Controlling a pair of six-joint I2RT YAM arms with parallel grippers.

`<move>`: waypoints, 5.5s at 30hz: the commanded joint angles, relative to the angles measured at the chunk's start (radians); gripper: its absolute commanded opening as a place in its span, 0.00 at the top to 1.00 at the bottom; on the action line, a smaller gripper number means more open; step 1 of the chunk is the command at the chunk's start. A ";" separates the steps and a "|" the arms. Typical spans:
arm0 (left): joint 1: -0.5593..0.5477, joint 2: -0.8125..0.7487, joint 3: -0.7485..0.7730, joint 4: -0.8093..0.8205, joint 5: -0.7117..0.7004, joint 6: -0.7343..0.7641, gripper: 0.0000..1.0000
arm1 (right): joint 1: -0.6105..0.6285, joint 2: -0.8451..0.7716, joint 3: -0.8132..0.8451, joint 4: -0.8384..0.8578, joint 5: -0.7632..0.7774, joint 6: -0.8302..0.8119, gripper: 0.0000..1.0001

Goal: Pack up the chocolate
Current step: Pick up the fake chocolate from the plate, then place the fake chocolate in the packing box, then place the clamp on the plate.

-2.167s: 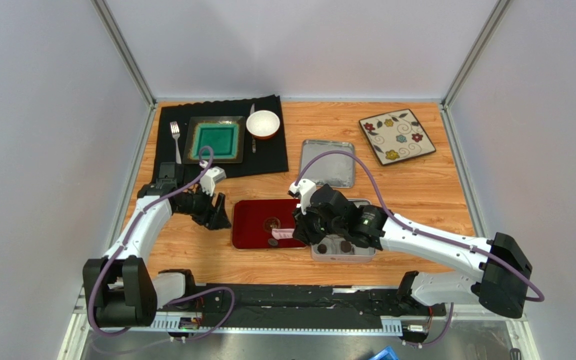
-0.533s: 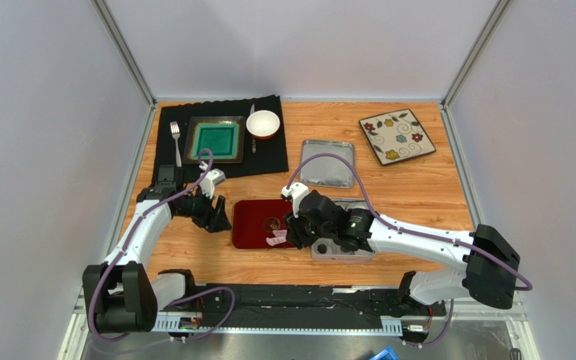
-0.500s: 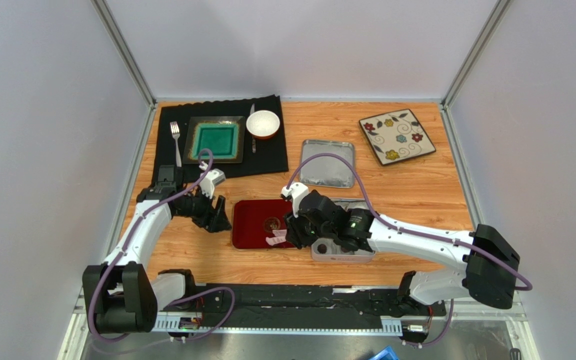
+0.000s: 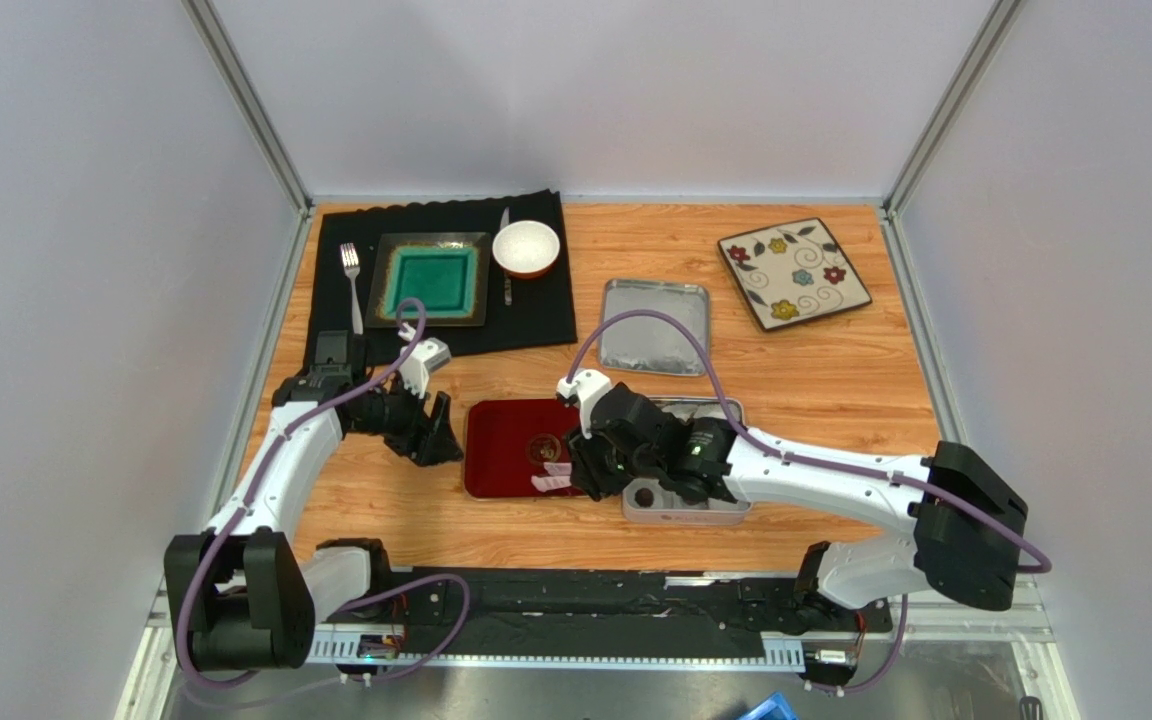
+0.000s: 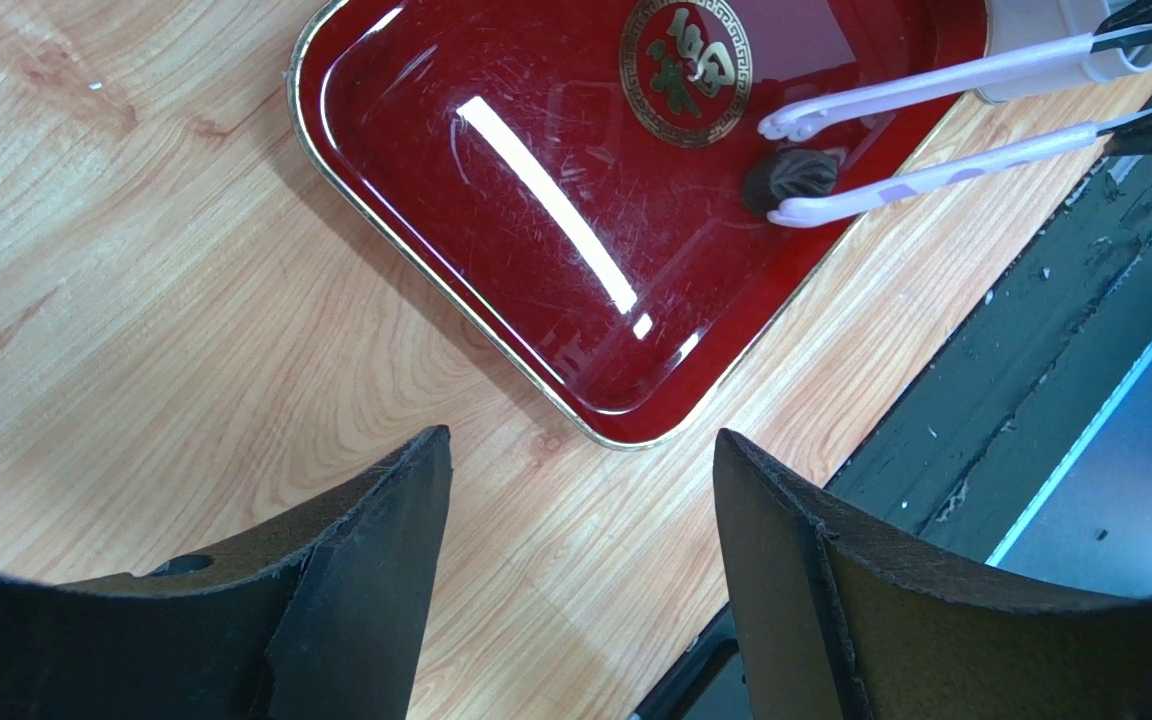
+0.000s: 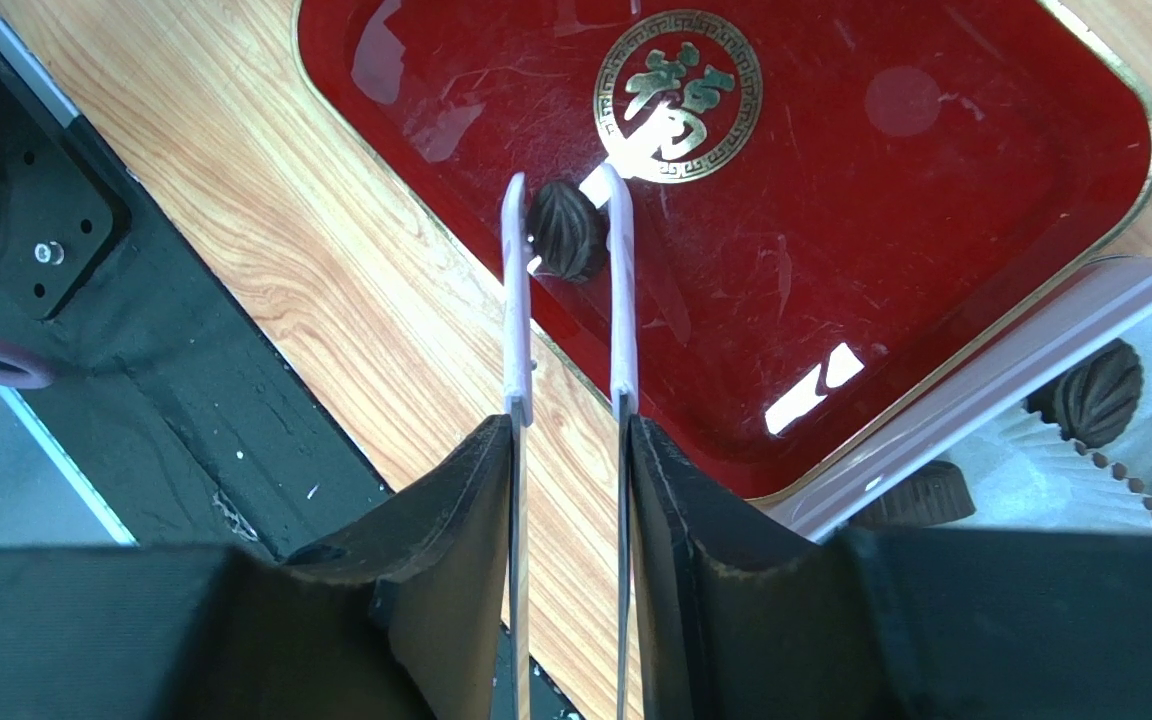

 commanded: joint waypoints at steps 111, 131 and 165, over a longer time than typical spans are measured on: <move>0.048 -0.007 0.061 -0.050 0.068 0.003 0.27 | -0.051 -0.316 0.090 -0.099 0.958 0.203 1.00; 0.242 0.039 0.164 -0.212 0.217 0.086 0.28 | 0.018 0.372 0.293 0.383 0.570 0.141 1.00; 0.392 0.050 0.218 -0.250 0.298 0.065 0.27 | 0.139 0.583 0.412 0.373 0.647 0.107 1.00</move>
